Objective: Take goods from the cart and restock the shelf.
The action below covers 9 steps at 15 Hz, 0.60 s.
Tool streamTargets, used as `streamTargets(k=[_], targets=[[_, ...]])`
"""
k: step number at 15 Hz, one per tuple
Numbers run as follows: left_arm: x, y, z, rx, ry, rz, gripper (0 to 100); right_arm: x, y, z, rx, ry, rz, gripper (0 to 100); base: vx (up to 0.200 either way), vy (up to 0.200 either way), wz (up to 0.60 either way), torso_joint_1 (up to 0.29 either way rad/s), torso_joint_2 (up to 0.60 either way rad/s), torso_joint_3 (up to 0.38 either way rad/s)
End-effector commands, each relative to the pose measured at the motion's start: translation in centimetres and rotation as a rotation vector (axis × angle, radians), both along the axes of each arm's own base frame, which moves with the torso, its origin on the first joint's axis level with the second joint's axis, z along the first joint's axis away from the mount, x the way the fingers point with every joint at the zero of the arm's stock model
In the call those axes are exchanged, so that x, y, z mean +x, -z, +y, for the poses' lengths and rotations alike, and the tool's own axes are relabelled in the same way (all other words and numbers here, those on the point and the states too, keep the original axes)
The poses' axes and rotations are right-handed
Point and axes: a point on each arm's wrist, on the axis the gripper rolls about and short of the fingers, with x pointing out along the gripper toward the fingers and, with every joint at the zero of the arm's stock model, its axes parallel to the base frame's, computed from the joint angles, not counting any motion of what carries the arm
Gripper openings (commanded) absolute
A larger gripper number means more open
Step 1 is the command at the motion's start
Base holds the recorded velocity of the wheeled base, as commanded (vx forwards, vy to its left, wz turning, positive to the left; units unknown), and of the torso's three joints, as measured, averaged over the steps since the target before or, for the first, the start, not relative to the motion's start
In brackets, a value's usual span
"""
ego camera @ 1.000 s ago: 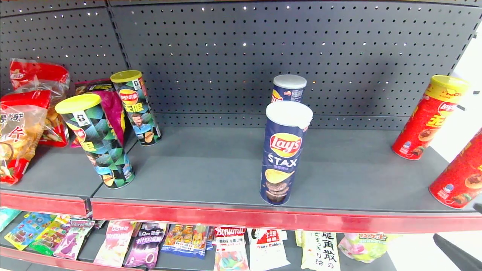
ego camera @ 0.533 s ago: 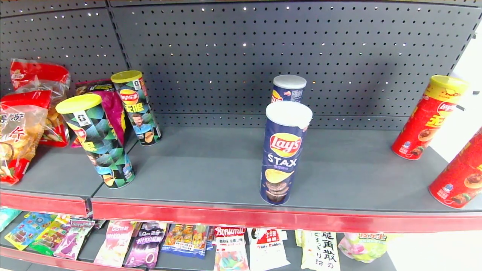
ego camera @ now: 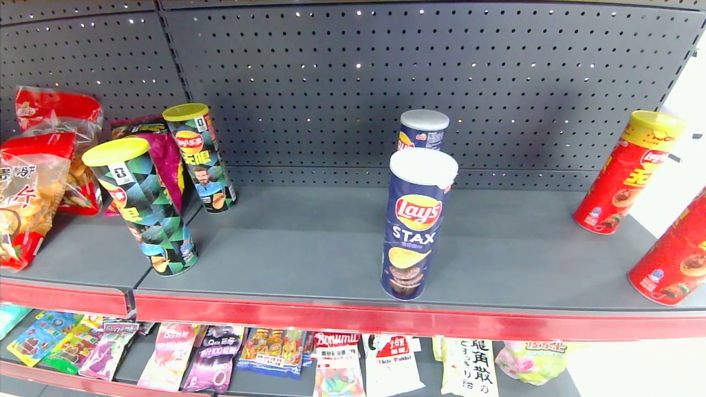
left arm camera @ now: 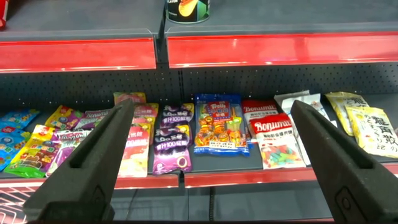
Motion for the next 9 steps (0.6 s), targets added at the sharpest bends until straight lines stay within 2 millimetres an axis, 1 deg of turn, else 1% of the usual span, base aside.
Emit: streamTargets(k=[1,8,9], targets=[[0.01,0.0,0.0,0.001,-0.001,0.001,100,-0.41,0.11,0.03,-0.008,0.019,-0.054,100,0.0,0.0,0.0,0.0,0.0,0.0],[0.01,0.0,0.0,0.001,-0.001,0.001,100,-0.39,0.23,-0.02,0.015,0.043,-0.042,100,0.0,0.0,0.0,0.0,0.0,0.0],[0.01,0.0,0.0,0.001,-0.001,0.001,100,-0.37,0.55,-0.25,0.061,0.145,-0.008,100,0.0,0.0,0.0,0.0,0.0,0.0]])
